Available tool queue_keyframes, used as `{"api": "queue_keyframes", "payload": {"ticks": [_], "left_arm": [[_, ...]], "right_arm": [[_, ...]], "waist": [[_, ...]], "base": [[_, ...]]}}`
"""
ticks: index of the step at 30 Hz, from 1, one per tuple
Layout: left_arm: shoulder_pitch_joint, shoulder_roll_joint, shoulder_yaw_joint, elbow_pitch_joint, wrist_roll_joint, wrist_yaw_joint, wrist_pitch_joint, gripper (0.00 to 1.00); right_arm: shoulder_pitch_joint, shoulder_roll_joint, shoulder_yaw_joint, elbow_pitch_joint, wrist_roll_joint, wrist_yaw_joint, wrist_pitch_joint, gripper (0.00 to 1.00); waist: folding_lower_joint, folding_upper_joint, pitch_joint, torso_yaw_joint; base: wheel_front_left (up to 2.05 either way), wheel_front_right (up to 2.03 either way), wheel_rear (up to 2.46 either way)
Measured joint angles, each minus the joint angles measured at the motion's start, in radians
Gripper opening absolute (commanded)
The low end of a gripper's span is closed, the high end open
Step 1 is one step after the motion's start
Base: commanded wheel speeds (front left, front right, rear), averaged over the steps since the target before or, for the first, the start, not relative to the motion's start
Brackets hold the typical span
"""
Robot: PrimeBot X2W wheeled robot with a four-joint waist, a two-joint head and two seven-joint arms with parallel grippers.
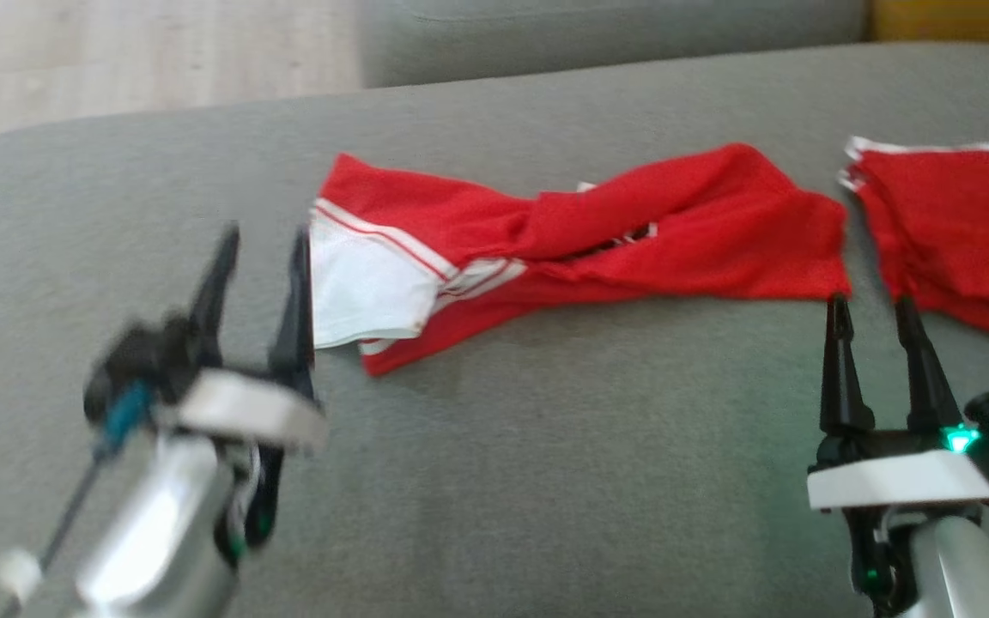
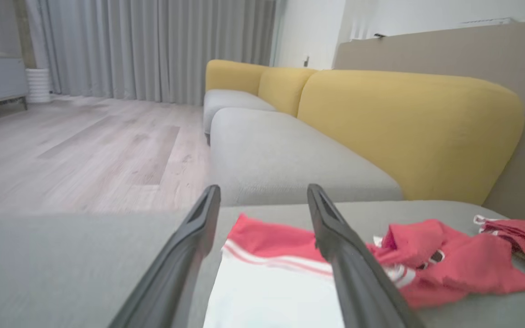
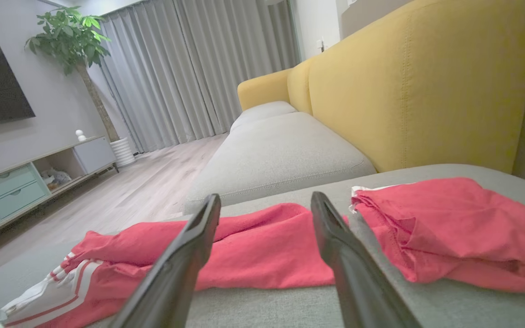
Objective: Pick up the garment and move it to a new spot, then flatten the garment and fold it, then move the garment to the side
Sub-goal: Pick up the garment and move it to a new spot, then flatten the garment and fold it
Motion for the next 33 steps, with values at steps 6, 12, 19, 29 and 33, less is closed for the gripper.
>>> {"api": "queue_keyframes", "payload": {"ticks": [6,12,19,29,33], "left_arm": [[0.208,-0.018,0.023,-0.055,0.034,0.066,-0.009,1.0],[0.277,-0.082,0.066,-0.093,0.117,0.059,-0.009,1.0],[0.212,-0.073,0.033,-0.052,0.212,0.011,-0.006,1.0],[0.032,-0.059,-0.132,0.061,0.377,-0.052,0.127,1.0],[0.004,-0.055,-0.146,0.118,0.41,-0.036,0.157,1.0]], "right_arm": [[0.042,0.0,-0.017,0.002,-0.014,0.0,0.0,1.0],[0.052,0.0,-0.019,0.003,-0.025,0.0,0.0,1.0],[0.048,0.0,-0.005,0.002,-0.025,0.0,0.0,1.0],[0.014,0.0,0.008,0.002,-0.018,0.0,0.0,1.0],[0.006,0.0,0.01,0.002,-0.013,0.0,0.0,1.0]], "waist": [[-0.0001,0.0,-0.028,0.07],[0.0001,0.0,-0.027,0.096],[0.0,0.0,-0.001,0.07],[0.0002,0.0,0.067,0.018],[0.0002,0.0,0.087,-0.005]], "base": [[0.0,0.0,0.0],[0.0,0.0,0.0],[0.0,0.0,0.0],[0.0,0.0,0.0],[0.0,0.0,0.0]]}}
